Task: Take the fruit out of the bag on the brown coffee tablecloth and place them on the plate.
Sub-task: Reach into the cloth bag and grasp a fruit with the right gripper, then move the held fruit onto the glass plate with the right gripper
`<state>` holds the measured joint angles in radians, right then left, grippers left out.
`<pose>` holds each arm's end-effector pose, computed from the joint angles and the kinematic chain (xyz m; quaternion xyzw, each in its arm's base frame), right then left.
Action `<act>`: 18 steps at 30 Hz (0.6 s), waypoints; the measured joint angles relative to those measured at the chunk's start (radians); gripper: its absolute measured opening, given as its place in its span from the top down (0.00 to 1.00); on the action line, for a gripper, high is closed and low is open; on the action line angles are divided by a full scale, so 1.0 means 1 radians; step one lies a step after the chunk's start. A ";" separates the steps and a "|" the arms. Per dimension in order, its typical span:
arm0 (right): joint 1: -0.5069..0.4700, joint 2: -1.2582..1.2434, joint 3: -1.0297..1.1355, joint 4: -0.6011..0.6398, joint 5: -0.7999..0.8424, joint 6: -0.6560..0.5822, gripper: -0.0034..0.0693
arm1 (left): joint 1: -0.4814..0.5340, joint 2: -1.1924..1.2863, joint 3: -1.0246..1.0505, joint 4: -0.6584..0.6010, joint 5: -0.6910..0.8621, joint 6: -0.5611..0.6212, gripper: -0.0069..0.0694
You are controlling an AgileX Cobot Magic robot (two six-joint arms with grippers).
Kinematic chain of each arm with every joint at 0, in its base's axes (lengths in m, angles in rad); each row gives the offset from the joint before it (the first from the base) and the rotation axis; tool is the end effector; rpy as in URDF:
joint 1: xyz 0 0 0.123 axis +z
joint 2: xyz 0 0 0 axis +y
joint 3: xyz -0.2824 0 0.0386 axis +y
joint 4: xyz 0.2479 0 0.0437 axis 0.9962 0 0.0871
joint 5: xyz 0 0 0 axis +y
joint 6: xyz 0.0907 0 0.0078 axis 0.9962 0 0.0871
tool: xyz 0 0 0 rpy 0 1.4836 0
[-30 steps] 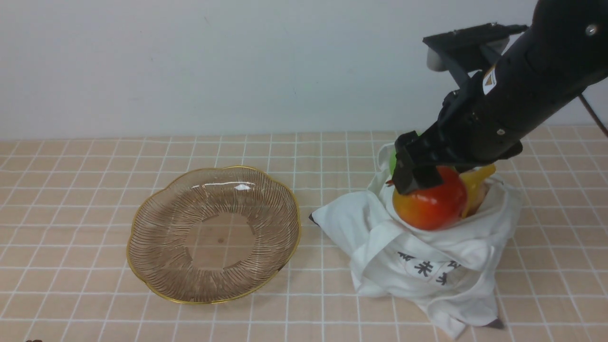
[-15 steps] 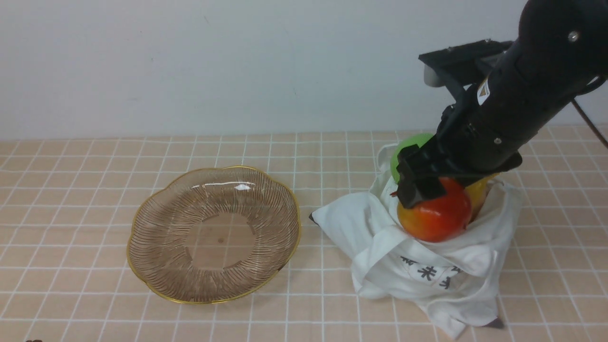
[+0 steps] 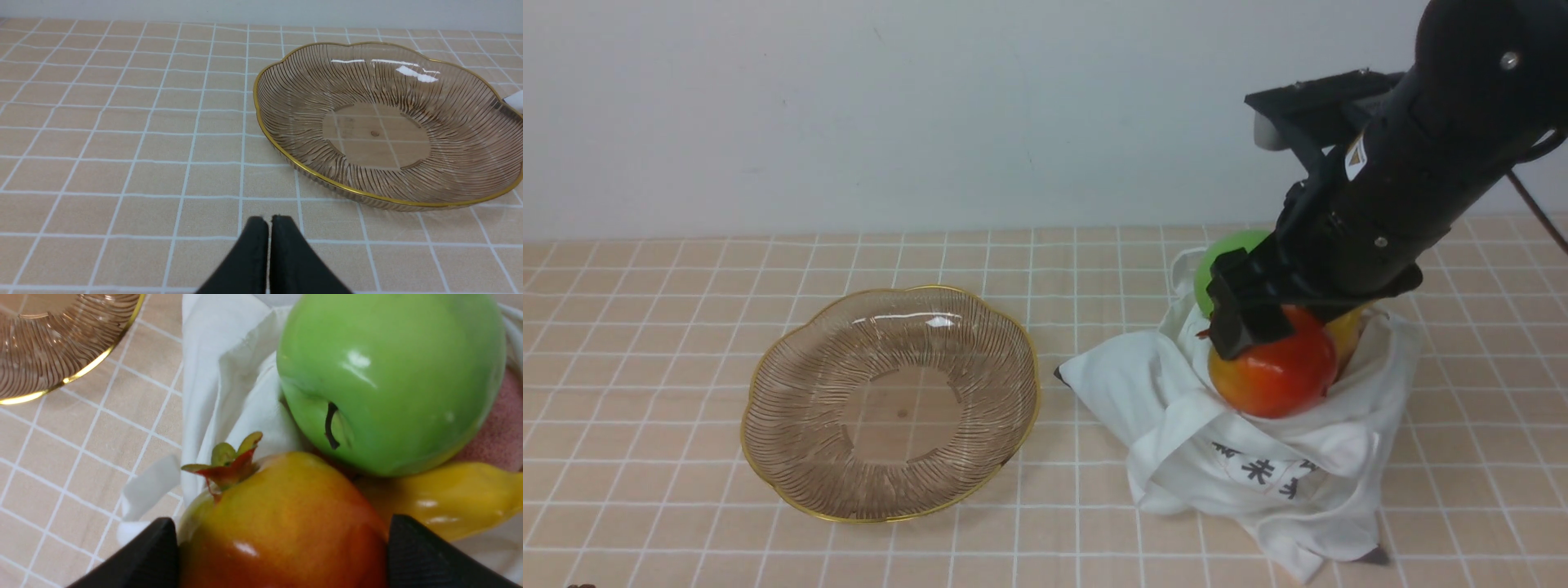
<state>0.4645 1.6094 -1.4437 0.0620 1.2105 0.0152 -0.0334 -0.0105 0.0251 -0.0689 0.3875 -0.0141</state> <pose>0.2894 0.1509 0.3186 -0.2139 0.9663 0.0627 0.1292 0.0521 -0.0041 0.1705 -0.0104 0.8089 -0.0432 0.5863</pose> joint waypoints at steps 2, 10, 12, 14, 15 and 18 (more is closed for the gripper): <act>0.000 -0.018 0.000 -0.002 0.003 0.000 0.14 | 0.000 0.000 0.000 0.000 0.000 0.000 0.92; 0.000 -0.092 -0.055 0.027 0.012 -0.015 0.14 | 0.000 0.000 0.000 0.000 0.000 0.000 0.92; 0.001 -0.093 -0.096 0.069 0.015 -0.040 0.14 | 0.000 0.000 0.000 0.000 0.000 0.000 0.92; 0.014 -0.092 -0.133 0.111 0.008 -0.094 0.14 | 0.000 0.000 0.000 0.000 0.000 0.000 0.92; 0.023 -0.090 -0.148 0.130 0.003 -0.120 0.14 | 0.000 0.000 0.000 0.000 0.000 0.000 0.92; 0.086 -0.069 -0.183 0.180 -0.060 -0.183 0.14 | 0.000 0.000 0.000 0.000 0.000 0.000 0.92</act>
<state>0.5502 1.5400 -1.6267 0.2422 1.1510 -0.1680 -0.0334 -0.0105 0.0251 -0.0689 0.3875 -0.0141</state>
